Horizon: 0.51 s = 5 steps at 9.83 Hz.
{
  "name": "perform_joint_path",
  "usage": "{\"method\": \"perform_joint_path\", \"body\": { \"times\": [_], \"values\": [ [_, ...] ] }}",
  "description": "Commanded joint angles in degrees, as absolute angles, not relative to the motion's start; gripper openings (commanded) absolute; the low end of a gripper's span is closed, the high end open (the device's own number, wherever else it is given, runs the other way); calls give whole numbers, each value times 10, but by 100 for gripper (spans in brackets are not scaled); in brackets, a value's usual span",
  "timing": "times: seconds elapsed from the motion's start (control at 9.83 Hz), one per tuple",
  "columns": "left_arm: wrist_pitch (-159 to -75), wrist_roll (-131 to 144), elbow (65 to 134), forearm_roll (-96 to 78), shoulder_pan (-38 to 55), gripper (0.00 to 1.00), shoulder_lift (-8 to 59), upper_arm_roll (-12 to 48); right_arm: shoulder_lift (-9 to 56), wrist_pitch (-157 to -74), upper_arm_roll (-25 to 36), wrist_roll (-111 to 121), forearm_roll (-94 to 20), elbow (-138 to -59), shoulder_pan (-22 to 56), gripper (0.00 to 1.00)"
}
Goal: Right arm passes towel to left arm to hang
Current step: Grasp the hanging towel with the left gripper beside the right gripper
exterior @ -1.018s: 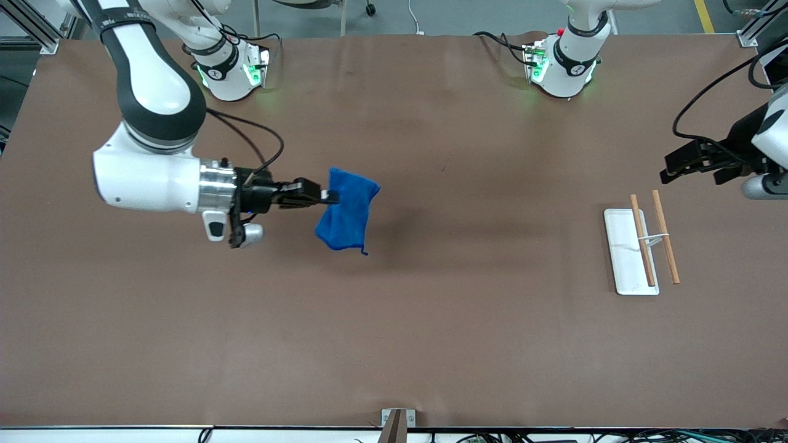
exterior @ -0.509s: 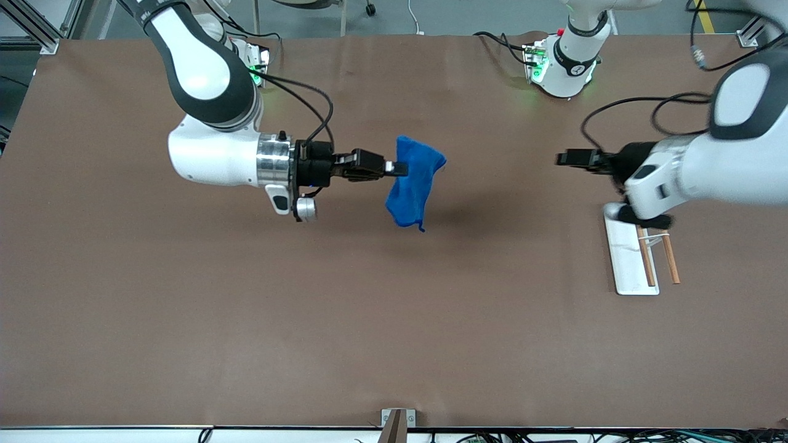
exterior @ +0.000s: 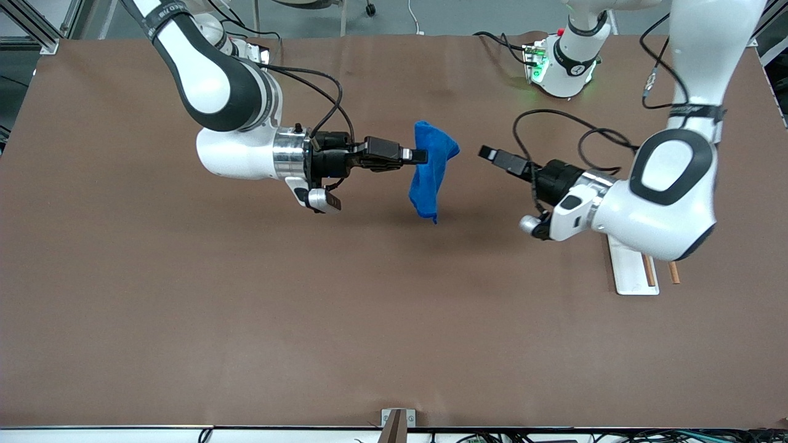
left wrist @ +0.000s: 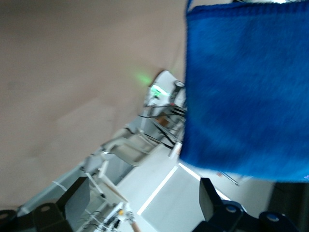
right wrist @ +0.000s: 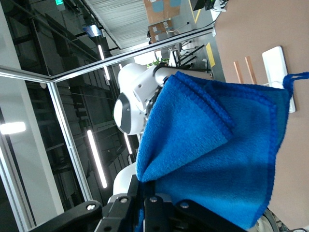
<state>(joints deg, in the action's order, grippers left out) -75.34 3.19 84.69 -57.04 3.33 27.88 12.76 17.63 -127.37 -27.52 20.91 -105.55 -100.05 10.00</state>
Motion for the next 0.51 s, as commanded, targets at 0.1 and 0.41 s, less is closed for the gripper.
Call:
{"method": "perform_joint_path", "body": {
  "times": [0.1,0.41],
  "values": [
    [-763,-93,850,-634,47,100,326,131,173,-1274,-273,233,-1078,-1004,101,0],
    [-786,-220,901,-704,44,100,328,131,173,-1274,-273,234,-1078,-1005,102,0]
  ]
}}
